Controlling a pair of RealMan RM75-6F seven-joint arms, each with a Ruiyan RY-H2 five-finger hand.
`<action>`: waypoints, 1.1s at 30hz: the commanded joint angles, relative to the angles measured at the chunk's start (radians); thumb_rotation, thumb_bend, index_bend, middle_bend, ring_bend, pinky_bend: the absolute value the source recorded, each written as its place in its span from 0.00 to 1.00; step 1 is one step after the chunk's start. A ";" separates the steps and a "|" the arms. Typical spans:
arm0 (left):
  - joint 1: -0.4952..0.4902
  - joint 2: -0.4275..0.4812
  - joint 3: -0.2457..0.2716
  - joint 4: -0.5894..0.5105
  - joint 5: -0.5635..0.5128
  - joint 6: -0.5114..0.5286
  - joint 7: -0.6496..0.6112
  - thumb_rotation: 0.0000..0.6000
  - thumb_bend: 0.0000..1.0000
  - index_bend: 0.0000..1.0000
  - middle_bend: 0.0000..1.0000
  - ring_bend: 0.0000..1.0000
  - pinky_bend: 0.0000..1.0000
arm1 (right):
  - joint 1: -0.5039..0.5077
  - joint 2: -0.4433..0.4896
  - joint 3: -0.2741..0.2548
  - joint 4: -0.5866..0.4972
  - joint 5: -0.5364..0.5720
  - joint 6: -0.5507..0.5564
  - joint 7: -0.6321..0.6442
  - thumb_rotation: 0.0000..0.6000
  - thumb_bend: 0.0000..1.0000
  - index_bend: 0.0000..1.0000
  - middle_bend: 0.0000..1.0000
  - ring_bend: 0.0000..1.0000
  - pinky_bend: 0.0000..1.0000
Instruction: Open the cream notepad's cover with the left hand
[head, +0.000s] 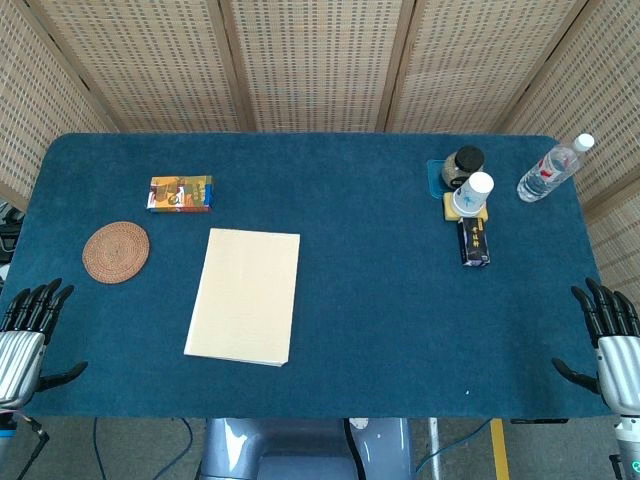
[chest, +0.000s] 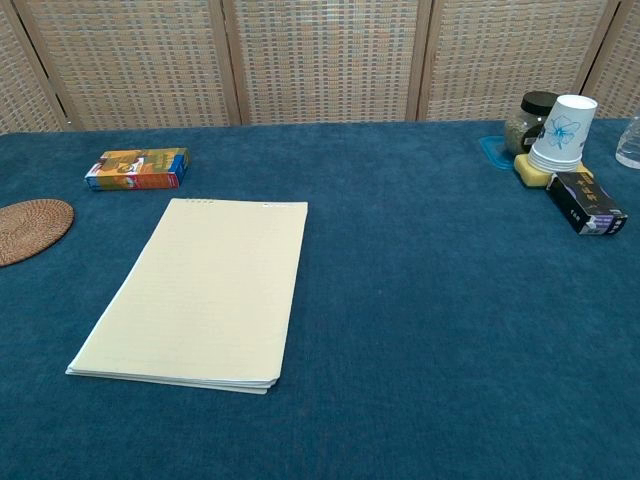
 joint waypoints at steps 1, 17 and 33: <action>0.000 -0.003 0.000 0.002 0.002 -0.003 0.005 1.00 0.00 0.00 0.00 0.00 0.00 | 0.000 0.000 0.000 -0.001 0.001 -0.001 0.001 1.00 0.00 0.00 0.00 0.00 0.00; -0.195 -0.311 0.017 0.302 0.127 -0.292 0.032 1.00 0.24 0.00 0.00 0.00 0.00 | 0.005 -0.005 0.004 0.004 0.019 -0.018 -0.009 1.00 0.00 0.00 0.00 0.00 0.00; -0.272 -0.464 -0.003 0.376 0.044 -0.430 0.215 1.00 0.27 0.00 0.00 0.00 0.00 | 0.011 -0.009 0.004 0.009 0.028 -0.036 -0.007 1.00 0.00 0.00 0.00 0.00 0.00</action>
